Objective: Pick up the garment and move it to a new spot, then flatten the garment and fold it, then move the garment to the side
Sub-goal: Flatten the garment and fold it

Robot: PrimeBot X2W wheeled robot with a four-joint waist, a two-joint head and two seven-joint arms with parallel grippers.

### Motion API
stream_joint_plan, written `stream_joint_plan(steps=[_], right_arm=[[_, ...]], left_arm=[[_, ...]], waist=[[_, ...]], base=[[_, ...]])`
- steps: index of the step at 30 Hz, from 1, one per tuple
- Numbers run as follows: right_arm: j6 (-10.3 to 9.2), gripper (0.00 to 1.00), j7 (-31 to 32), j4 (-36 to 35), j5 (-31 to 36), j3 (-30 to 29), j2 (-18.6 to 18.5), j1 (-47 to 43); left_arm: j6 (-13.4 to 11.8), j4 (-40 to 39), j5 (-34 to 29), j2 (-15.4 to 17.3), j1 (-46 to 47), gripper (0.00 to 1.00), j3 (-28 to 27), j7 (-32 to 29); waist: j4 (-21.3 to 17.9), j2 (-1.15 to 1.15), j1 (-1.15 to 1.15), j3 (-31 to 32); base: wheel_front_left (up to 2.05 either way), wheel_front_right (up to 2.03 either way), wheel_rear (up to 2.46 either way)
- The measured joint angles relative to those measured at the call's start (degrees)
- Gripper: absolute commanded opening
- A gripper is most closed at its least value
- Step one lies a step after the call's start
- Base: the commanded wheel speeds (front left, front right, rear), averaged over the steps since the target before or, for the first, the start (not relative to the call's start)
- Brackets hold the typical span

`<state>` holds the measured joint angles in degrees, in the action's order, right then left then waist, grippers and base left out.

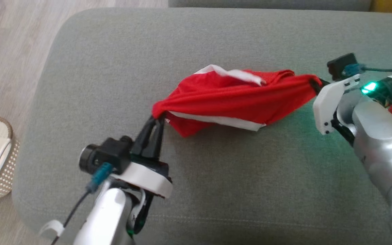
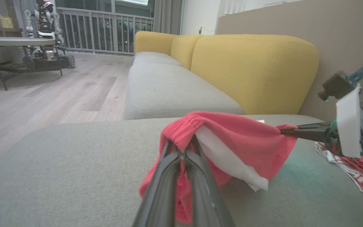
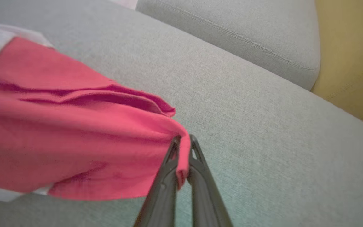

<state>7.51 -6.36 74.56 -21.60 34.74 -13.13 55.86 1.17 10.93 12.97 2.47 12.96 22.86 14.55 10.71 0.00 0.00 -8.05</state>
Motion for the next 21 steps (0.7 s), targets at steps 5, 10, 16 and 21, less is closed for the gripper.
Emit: stream_joint_plan(steps=[5,10,16,21], right_arm=[[0.01,0.00,5.14,-4.27,1.44,7.72,-4.24,0.00],[0.01,0.00,8.65,-12.61,-2.16,13.07,-9.46,0.09],[0.01,0.00,18.42,-29.75,-13.02,19.27,-17.39,-0.76],[0.01,0.00,29.00,-44.34,-20.06,19.86,-28.62,-1.82]], left_arm=[[0.94,0.19,-3.85,0.00,0.03,0.00,1.77,0.00],[1.14,-2.14,-4.12,0.00,0.02,0.00,2.29,0.00],[1.43,-5.11,-6.35,0.00,-1.79,0.00,2.13,0.00],[1.89,-5.34,-6.93,0.02,-3.62,0.00,1.87,0.00]], waist=[[0.15,0.00,0.00,0.22],[0.79,0.00,0.00,1.06],[0.07,0.00,0.00,2.59],[-0.28,0.00,0.00,2.29]], base=[[0.00,0.00,0.00],[0.00,0.00,0.00],[0.00,0.00,0.00],[0.00,0.00,0.00]])
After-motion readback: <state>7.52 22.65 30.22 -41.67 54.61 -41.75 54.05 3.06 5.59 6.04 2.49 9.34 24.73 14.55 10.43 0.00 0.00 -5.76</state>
